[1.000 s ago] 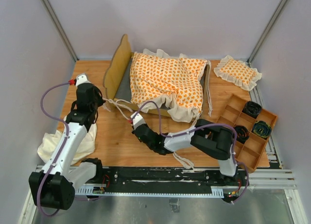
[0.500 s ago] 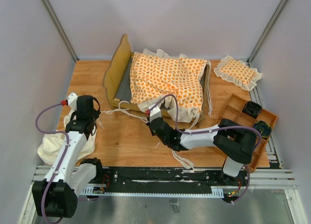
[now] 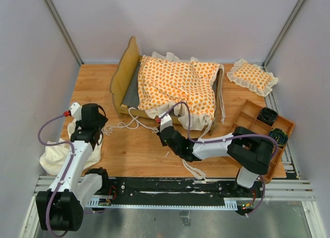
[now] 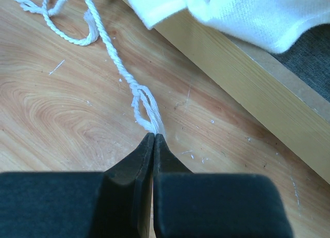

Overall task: Set up the pet bed
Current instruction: Tie the ropes to the bed frame.

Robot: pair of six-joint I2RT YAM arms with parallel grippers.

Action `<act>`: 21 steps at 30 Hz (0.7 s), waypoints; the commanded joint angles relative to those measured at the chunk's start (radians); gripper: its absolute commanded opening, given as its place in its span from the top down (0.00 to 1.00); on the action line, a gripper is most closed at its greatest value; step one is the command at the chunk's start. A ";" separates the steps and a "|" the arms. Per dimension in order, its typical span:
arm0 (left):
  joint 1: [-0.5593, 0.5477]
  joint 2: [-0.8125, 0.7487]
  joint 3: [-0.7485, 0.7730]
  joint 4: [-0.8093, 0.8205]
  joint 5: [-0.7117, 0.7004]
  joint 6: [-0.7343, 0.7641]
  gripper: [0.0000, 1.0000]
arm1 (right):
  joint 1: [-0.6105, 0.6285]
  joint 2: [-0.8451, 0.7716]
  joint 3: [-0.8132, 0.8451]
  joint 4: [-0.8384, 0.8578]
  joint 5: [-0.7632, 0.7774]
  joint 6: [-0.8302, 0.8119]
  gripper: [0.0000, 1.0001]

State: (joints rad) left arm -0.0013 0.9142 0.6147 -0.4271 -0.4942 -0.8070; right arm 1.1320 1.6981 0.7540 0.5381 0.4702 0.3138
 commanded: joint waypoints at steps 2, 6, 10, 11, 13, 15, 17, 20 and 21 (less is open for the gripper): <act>-0.001 -0.097 -0.123 0.282 0.395 0.127 0.46 | -0.011 -0.012 0.028 0.027 -0.031 -0.006 1.00; -0.048 -0.178 -0.243 0.437 0.426 0.156 0.48 | -0.011 -0.013 0.038 0.026 -0.056 -0.021 1.00; -0.080 -0.109 -0.303 0.545 0.548 0.207 0.50 | -0.016 -0.038 0.045 0.023 -0.073 -0.032 1.00; -0.096 -0.083 -0.308 0.561 0.558 0.212 0.50 | -0.018 -0.049 0.048 0.021 -0.077 -0.037 1.00; -0.117 -0.051 -0.324 0.595 0.567 0.220 0.50 | -0.018 -0.082 0.049 0.018 -0.085 -0.052 1.00; -0.125 -0.043 -0.341 0.638 0.570 0.220 0.50 | -0.020 -0.110 0.051 0.013 -0.098 -0.062 1.00; -0.127 -0.041 -0.343 0.669 0.576 0.236 0.50 | -0.020 -0.126 0.054 0.011 -0.122 -0.071 1.00; -0.136 -0.023 -0.321 0.712 0.590 0.303 0.50 | -0.020 -0.128 0.069 0.013 -0.168 -0.090 1.00; -0.136 -0.012 -0.316 0.726 0.587 0.311 0.51 | -0.020 -0.126 0.075 0.014 -0.180 -0.096 1.00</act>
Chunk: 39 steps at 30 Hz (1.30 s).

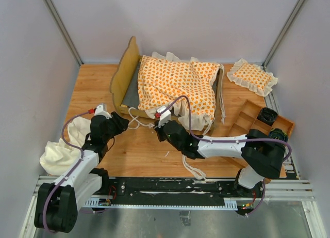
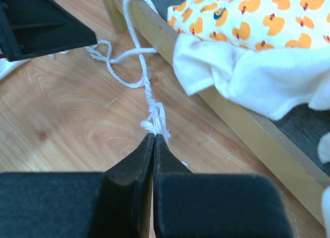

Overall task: Set up the pet bed
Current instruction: Tie the ropes to the bed frame.

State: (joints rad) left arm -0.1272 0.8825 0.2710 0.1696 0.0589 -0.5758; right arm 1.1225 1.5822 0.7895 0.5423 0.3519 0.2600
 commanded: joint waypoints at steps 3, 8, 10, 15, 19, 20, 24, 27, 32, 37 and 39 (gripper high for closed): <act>-0.014 0.067 0.034 0.197 0.027 0.092 0.52 | -0.013 -0.005 0.062 0.011 -0.081 -0.061 1.00; -0.028 0.181 0.060 0.285 0.021 0.140 0.55 | -0.018 -0.002 0.089 0.011 -0.132 -0.077 1.00; -0.039 0.220 0.068 0.320 0.027 0.152 0.54 | -0.020 0.000 0.092 0.013 -0.142 -0.082 1.00; -0.069 0.288 0.068 0.429 0.010 0.154 0.54 | -0.020 0.003 0.096 0.011 -0.149 -0.084 1.00; -0.086 0.336 0.075 0.462 -0.021 0.169 0.54 | -0.021 0.009 0.099 0.016 -0.161 -0.093 1.00; -0.092 0.342 0.078 0.462 -0.038 0.172 0.54 | -0.021 0.011 0.101 0.018 -0.164 -0.096 1.00; -0.110 0.345 0.077 0.462 -0.105 0.179 0.54 | -0.021 0.017 0.112 0.018 -0.169 -0.100 1.00; -0.111 0.354 0.067 0.485 -0.125 0.177 0.53 | -0.021 0.027 0.125 0.015 -0.172 -0.100 1.00; -0.111 0.397 0.077 0.504 -0.093 0.177 0.58 | -0.021 0.042 0.134 0.017 -0.163 -0.099 1.00; -0.111 0.353 0.056 0.511 -0.083 0.181 0.86 | -0.028 0.069 0.142 0.058 -0.178 -0.127 1.00; -0.111 0.311 0.041 0.507 -0.079 0.168 0.98 | -0.040 0.092 0.146 0.109 -0.226 -0.175 1.00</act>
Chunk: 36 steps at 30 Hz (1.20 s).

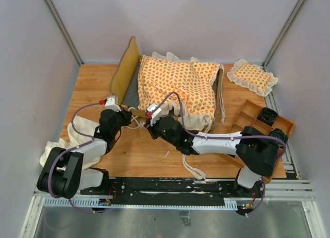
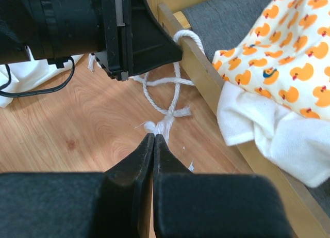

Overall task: Set up the pet bed
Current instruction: Tie the ropes to the bed frame.

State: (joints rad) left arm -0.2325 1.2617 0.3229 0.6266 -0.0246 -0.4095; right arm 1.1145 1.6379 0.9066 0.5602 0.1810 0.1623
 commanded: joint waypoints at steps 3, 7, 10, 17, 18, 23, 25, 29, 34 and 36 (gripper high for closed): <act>-0.006 -0.132 -0.026 0.014 0.021 -0.036 1.00 | -0.086 0.082 0.056 0.148 -0.204 -0.137 1.00; -0.006 -0.178 -0.043 -0.035 0.080 -0.087 1.00 | -0.143 0.139 0.128 0.159 -0.364 -0.263 1.00; -0.006 -0.224 -0.049 -0.081 0.094 -0.088 1.00 | -0.176 0.198 0.179 0.137 -0.392 -0.331 1.00; -0.006 -0.298 -0.032 -0.181 0.103 -0.056 1.00 | -0.201 0.301 0.235 0.211 -0.509 -0.461 1.00; -0.006 -0.309 -0.028 -0.193 0.116 -0.052 1.00 | -0.200 0.312 0.246 0.215 -0.509 -0.473 1.00; -0.006 -0.354 -0.017 -0.247 0.148 -0.045 1.00 | -0.201 0.366 0.273 0.277 -0.541 -0.516 1.00; -0.005 -0.367 -0.011 -0.274 0.155 -0.041 1.00 | -0.201 0.396 0.300 0.280 -0.533 -0.530 1.00; -0.007 -0.410 -0.016 -0.294 0.177 -0.032 1.00 | -0.203 0.445 0.323 0.347 -0.529 -0.545 1.00; -0.006 -0.424 -0.029 -0.267 0.215 -0.046 1.00 | -0.203 0.484 0.319 0.443 -0.579 -0.551 1.00; -0.006 -0.431 -0.034 -0.245 0.221 -0.046 1.00 | -0.203 0.491 0.310 0.482 -0.611 -0.559 1.00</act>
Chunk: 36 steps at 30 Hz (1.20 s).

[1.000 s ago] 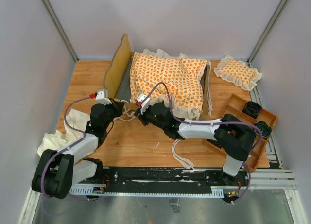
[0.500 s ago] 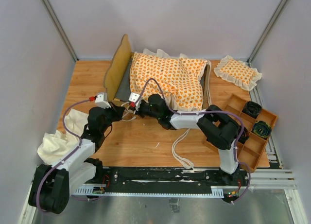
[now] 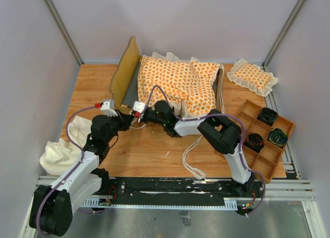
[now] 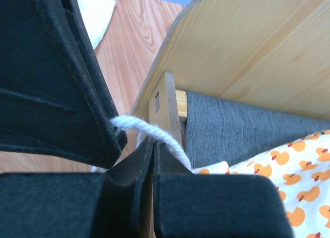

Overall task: Set up the pet bed
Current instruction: Tie the ropes to the bed frame.

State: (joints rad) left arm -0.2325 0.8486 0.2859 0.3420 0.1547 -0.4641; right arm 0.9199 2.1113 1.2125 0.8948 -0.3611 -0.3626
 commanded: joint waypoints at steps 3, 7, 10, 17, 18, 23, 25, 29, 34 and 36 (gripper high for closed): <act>-0.005 -0.017 0.005 0.050 0.040 0.005 1.00 | -0.008 0.026 -0.009 0.204 -0.096 -0.039 1.00; -0.005 -0.025 0.014 0.031 0.030 -0.004 0.91 | -0.008 0.034 -0.027 0.256 -0.111 -0.050 1.00; -0.006 -0.062 0.015 -0.008 -0.040 -0.020 0.73 | -0.011 0.041 -0.032 0.274 -0.116 -0.049 1.00; -0.005 -0.163 0.023 -0.198 -0.345 -0.107 0.73 | -0.012 0.053 -0.036 0.295 -0.113 -0.042 1.00; -0.005 -0.175 0.021 -0.217 -0.378 -0.117 0.73 | -0.012 0.053 -0.036 0.295 -0.110 -0.041 1.00; -0.005 -0.196 0.011 -0.246 -0.470 -0.154 0.72 | -0.013 0.053 -0.039 0.297 -0.108 -0.041 1.00; -0.005 -0.170 -0.003 -0.197 -0.461 -0.125 0.71 | -0.013 0.053 -0.042 0.302 -0.108 -0.040 1.00; -0.005 -0.075 -0.008 -0.044 -0.312 0.020 0.69 | -0.013 0.051 -0.050 0.311 -0.108 -0.033 1.00; -0.002 0.017 0.020 0.012 -0.267 0.135 0.70 | -0.013 0.049 -0.059 0.314 -0.113 -0.036 1.00; -0.001 0.046 0.031 0.030 -0.262 0.158 0.70 | -0.014 0.047 -0.060 0.319 -0.113 -0.035 1.00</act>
State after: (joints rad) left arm -0.2325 0.8585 0.2840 0.2691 -0.1486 -0.4149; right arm 0.9199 2.1574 1.1671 1.1549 -0.4541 -0.3908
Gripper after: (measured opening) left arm 0.302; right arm 0.006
